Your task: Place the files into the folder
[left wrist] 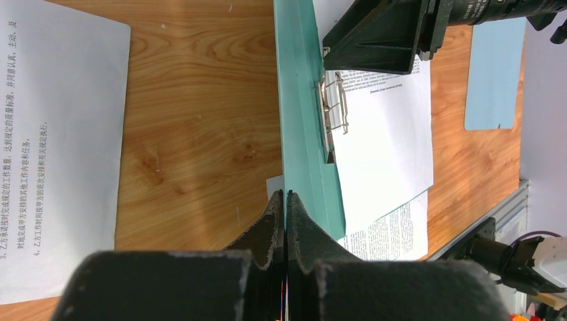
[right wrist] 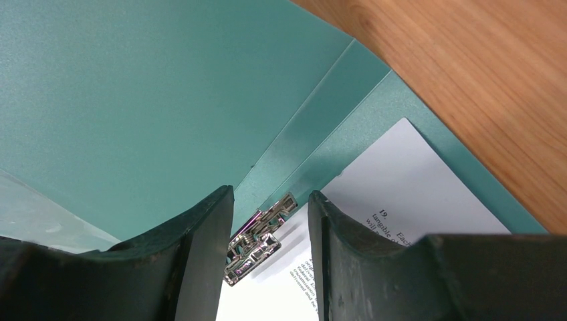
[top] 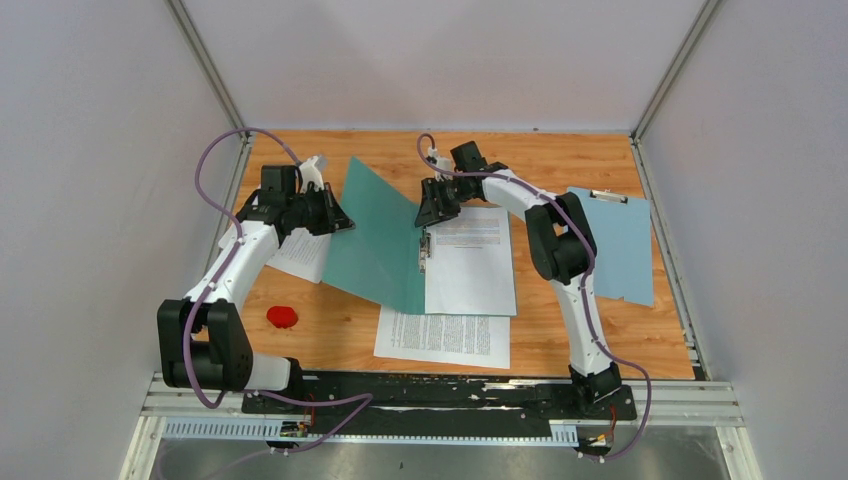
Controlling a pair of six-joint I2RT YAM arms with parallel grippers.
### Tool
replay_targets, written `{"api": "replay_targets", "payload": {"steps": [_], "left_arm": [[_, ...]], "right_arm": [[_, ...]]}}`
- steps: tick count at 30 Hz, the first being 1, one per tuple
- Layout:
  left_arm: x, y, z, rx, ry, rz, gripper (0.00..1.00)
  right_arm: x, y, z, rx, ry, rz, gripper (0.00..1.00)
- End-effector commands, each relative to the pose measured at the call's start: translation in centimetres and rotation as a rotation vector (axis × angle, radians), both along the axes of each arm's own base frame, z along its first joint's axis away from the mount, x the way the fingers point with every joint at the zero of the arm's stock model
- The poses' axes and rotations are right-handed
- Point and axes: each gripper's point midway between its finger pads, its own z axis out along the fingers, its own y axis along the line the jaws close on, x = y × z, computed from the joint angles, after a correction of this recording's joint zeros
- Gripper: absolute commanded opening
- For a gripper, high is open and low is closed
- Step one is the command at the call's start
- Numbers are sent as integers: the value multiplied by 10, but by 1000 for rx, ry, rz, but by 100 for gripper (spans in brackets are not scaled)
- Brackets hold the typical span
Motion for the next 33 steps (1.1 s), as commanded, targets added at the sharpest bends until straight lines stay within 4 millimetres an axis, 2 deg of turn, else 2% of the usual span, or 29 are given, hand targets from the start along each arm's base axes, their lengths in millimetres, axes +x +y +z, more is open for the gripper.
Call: {"api": "replay_targets", "payload": {"steps": [1, 5, 10, 18, 23, 30, 33], "left_arm": [[1, -3, 10, 2, -56, -27, 0], [2, -3, 9, 6, -55, -24, 0], [2, -3, 8, 7, -51, -24, 0], [1, -2, 8, 12, -49, -22, 0], [0, -2, 8, 9, -47, -25, 0], [0, -2, 8, 13, -45, -23, 0], [-1, -1, 6, 15, -42, -20, 0]], "right_arm": [[3, 15, 15, 50, -40, 52, 46], [-1, 19, 22, 68, -42, 70, 46], [-13, 24, 41, 101, -54, 116, 45], [-65, 22, 67, 146, -53, 226, 41], [-79, 11, 77, 110, -75, 182, 40], [-69, -7, 58, -104, -97, -19, 34], [-70, -7, 52, -154, -84, -61, 31]]}}
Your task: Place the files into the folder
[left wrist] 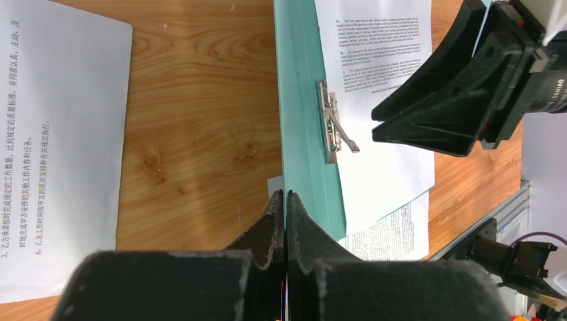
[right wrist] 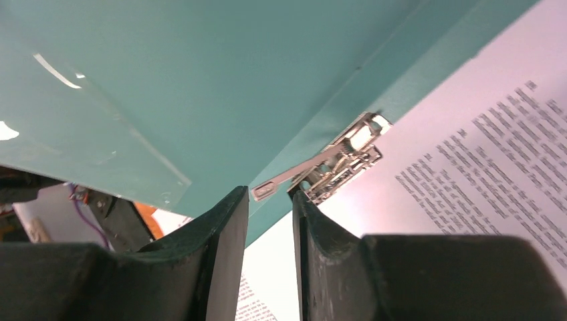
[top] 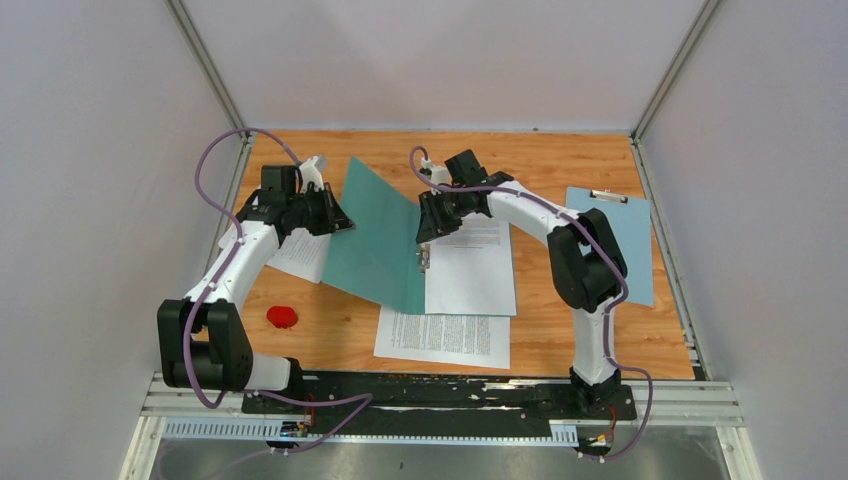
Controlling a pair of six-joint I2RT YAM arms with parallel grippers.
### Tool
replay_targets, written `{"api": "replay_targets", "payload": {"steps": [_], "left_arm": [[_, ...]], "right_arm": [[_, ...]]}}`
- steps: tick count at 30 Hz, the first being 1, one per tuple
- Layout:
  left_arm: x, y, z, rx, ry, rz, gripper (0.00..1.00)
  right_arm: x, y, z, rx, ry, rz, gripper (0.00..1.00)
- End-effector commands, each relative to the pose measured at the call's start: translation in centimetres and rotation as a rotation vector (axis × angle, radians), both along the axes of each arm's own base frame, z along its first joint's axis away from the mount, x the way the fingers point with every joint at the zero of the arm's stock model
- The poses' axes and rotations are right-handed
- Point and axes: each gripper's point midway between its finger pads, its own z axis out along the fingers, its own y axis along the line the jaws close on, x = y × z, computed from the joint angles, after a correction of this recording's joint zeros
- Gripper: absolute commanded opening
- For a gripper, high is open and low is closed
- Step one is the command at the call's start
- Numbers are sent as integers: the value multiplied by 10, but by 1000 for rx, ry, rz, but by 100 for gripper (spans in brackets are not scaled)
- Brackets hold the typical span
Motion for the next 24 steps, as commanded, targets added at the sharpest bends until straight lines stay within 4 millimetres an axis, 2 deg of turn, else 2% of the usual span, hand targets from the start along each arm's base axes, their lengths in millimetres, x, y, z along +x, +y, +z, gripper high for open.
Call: {"api": "replay_targets", "payload": {"steps": [1, 10, 16, 24], "left_arm": [[-1, -2, 6, 11, -41, -23, 0], [-1, 0, 4, 19, -35, -17, 0], [-1, 0, 5, 21, -37, -18, 0], [-1, 0, 4, 25, -36, -16, 0]], "right_arm": [[7, -6, -2, -102, -35, -114, 31], [-4, 13, 0, -72, -6, -73, 31], [-8, 17, -4, -79, 8, -59, 30], [-11, 15, -12, -96, 18, -61, 22]]}}
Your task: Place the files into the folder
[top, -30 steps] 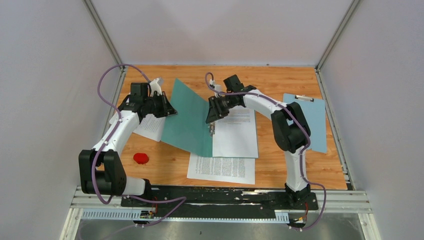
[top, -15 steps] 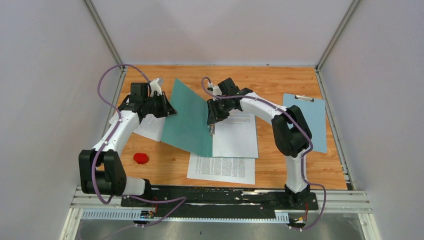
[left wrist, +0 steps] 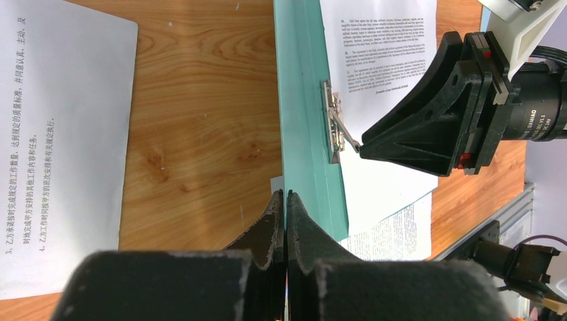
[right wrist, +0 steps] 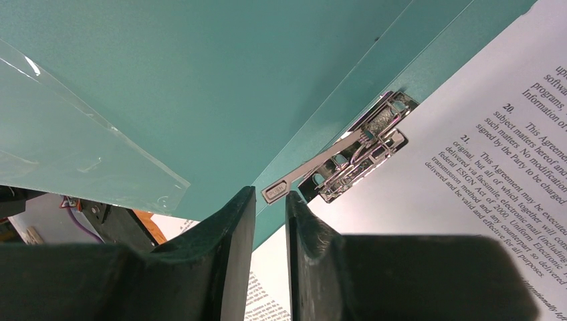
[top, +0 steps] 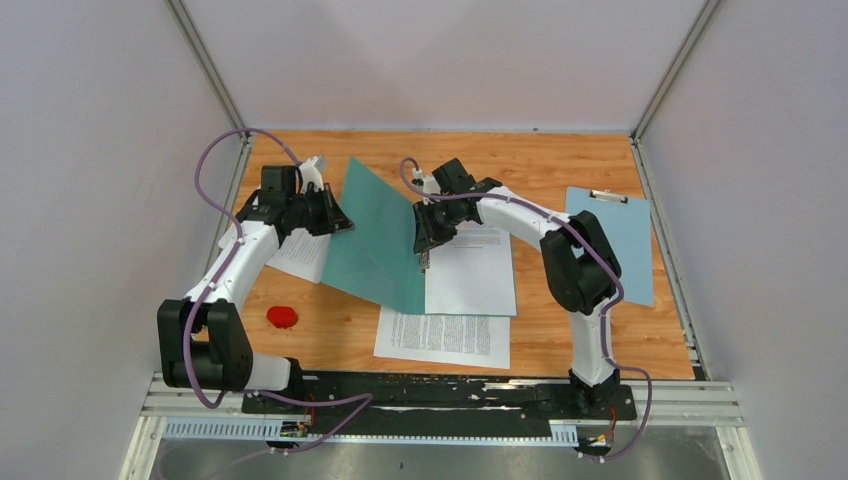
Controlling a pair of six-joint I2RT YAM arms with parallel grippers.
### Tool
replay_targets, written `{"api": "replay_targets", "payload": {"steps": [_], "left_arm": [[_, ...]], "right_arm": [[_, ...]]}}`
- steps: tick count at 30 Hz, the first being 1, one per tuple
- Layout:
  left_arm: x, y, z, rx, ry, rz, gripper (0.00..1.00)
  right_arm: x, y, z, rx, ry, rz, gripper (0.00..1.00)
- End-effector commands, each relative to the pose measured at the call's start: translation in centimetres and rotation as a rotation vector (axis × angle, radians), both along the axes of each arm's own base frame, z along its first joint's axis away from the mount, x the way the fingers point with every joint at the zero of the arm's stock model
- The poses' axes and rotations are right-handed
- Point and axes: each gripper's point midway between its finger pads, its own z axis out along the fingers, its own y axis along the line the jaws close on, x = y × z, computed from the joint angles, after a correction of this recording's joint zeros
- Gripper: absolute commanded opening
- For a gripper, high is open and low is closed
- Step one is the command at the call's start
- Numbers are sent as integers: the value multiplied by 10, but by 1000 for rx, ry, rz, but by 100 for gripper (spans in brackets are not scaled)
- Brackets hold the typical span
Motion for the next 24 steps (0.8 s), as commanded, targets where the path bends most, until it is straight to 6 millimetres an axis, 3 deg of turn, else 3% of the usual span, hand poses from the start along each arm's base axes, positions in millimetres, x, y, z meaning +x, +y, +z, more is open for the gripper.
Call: {"api": "replay_targets", "payload": {"steps": [1, 17, 24], "left_arm": [[-2, -1, 5, 17, -36, -23, 0], [-2, -1, 4, 20, -36, -22, 0], [-2, -1, 3, 21, -31, -23, 0]], "right_arm": [[7, 8, 7, 17, -26, -5, 22], [4, 10, -3, 21, 3, 3, 22], [1, 3, -10, -11, 4, -7, 15]]}}
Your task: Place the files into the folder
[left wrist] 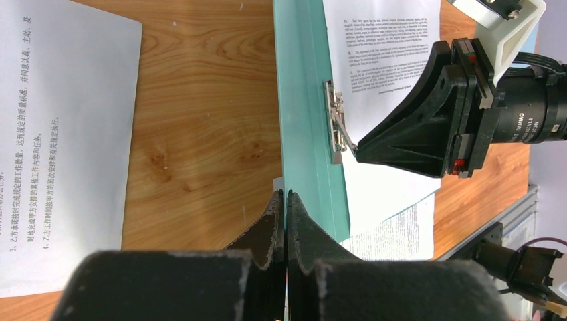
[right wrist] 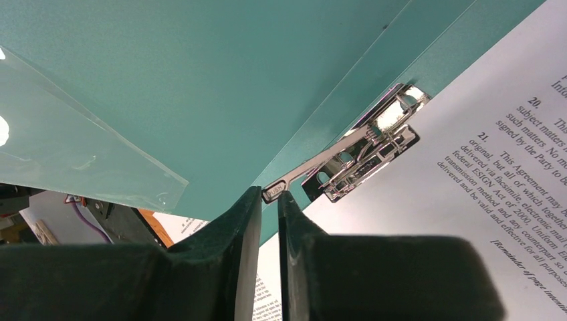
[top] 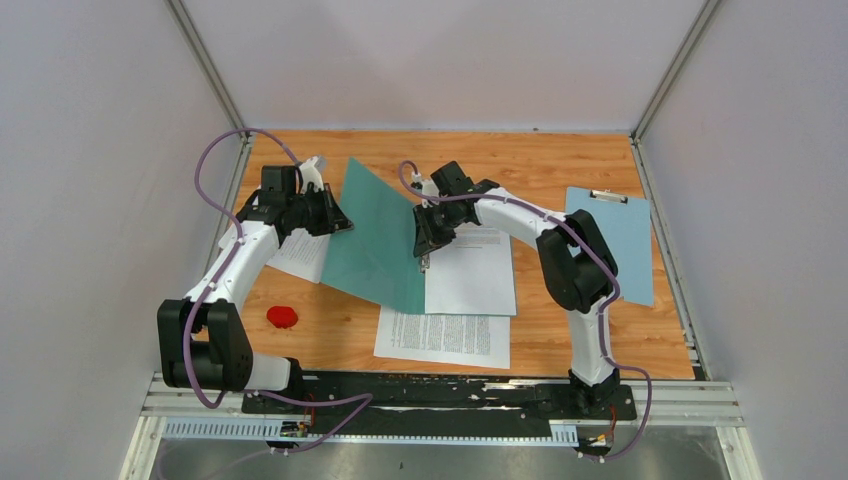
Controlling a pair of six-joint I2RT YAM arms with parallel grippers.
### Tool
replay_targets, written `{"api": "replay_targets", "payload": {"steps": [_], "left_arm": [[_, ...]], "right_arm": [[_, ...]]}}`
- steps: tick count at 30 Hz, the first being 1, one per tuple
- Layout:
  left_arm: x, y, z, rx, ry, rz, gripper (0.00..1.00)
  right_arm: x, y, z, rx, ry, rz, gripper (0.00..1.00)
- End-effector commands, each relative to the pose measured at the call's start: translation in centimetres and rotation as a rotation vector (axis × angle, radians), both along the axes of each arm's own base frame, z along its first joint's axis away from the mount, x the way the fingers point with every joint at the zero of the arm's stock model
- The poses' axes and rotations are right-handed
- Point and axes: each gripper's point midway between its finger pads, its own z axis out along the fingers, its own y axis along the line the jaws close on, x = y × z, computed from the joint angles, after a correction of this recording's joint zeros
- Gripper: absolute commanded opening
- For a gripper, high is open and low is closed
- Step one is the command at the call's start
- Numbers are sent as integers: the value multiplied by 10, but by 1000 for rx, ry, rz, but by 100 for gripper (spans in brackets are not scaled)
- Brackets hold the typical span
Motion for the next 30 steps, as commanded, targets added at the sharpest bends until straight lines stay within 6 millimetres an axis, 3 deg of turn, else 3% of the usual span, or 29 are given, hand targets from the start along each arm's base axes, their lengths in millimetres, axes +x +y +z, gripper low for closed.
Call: {"api": "replay_targets", "payload": {"steps": [1, 12, 18, 30], "left_arm": [[-2, -2, 5, 13, -33, -28, 0], [-3, -1, 3, 19, -29, -27, 0], [-4, -1, 3, 23, -30, -26, 0], [-3, 0, 4, 27, -31, -23, 0]], "right_arm": [[3, 0, -2, -14, -28, -10, 14], [-6, -14, -21, -68, -12, -24, 11], [-3, -14, -19, -77, -17, -28, 11], [0, -35, -37, -220, -9, -71, 11]]}}
